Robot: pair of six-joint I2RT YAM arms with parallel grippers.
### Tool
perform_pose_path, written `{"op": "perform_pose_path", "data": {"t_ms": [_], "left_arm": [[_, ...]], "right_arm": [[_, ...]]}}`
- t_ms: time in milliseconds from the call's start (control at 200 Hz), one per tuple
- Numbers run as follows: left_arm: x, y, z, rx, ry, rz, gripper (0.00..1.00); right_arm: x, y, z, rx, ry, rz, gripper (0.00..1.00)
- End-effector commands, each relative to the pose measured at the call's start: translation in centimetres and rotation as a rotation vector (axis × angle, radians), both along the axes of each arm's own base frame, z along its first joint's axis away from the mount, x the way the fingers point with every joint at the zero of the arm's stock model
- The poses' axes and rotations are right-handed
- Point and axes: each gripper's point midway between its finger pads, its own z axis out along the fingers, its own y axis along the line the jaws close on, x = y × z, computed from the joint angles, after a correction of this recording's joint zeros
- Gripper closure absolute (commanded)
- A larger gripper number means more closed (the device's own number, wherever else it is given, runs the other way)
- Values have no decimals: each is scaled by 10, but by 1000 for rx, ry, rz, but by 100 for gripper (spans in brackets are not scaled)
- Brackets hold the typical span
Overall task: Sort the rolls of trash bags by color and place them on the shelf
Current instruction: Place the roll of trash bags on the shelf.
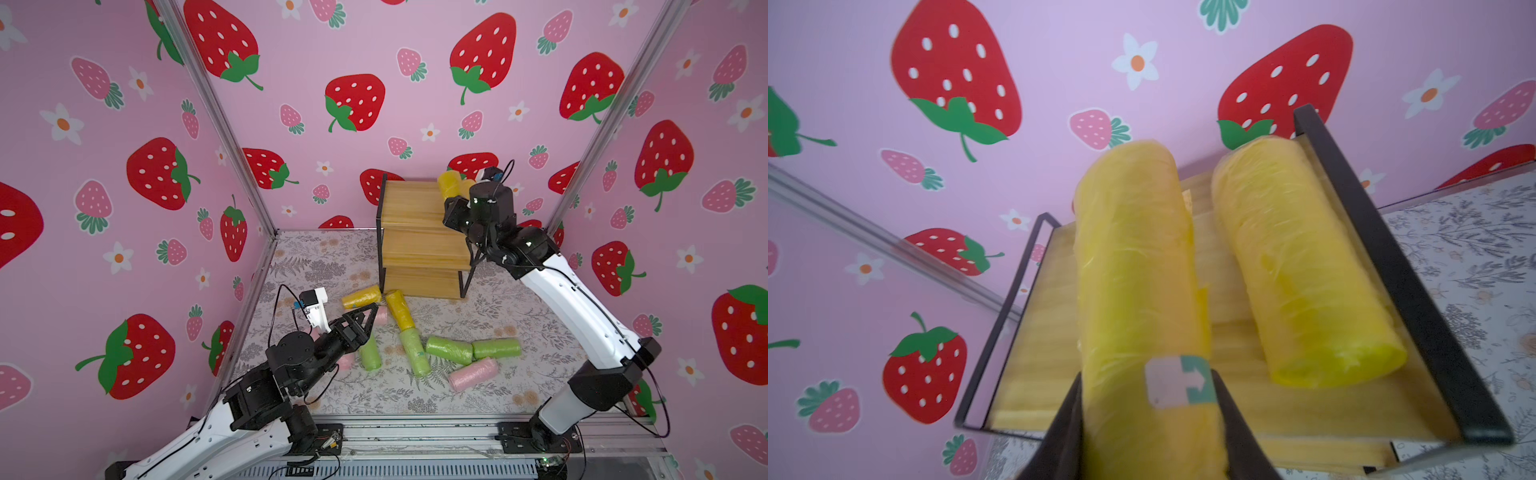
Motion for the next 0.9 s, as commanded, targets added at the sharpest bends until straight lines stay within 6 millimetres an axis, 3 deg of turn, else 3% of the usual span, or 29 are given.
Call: {"op": "perform_pose_path", "data": {"t_ms": [0, 115, 165, 210, 305, 355, 380, 410, 425, 635, 775, 895], "left_arm": [[-3, -2, 6, 52, -19, -22, 26], [-3, -4, 2, 108, 3, -39, 26], [-3, -5, -2, 132, 16, -41, 26], [-3, -4, -6, 149, 29, -36, 26], [-1, -2, -16, 177, 59, -20, 25], [1, -2, -22, 193, 79, -10, 23], [2, -1, -25, 205, 92, -3, 21], [3, 1, -28, 221, 110, 12, 3], [3, 2, -30, 229, 121, 18, 0], [7, 4, -34, 351, 169, 33, 0], [7, -4, -34, 398, 186, -4, 0], [10, -8, -36, 410, 201, -6, 0]], "right_arm": [[12, -14, 21, 45, -33, -19, 100], [35, -19, 7, 47, 22, -19, 100], [40, -17, 4, 52, 31, -5, 95], [45, -12, 2, 58, 36, 22, 83], [48, -2, 0, 47, 44, 72, 41], [48, 1, 0, 40, 48, 88, 32], [48, 2, 1, 35, 49, 93, 30], [47, 1, 2, 31, 47, 97, 28], [47, 1, 3, 31, 44, 98, 28], [29, -12, 35, 7, -32, 107, 24], [4, -27, 70, -3, -113, 118, 24], [-22, -42, 88, -16, -156, 130, 22]]}}
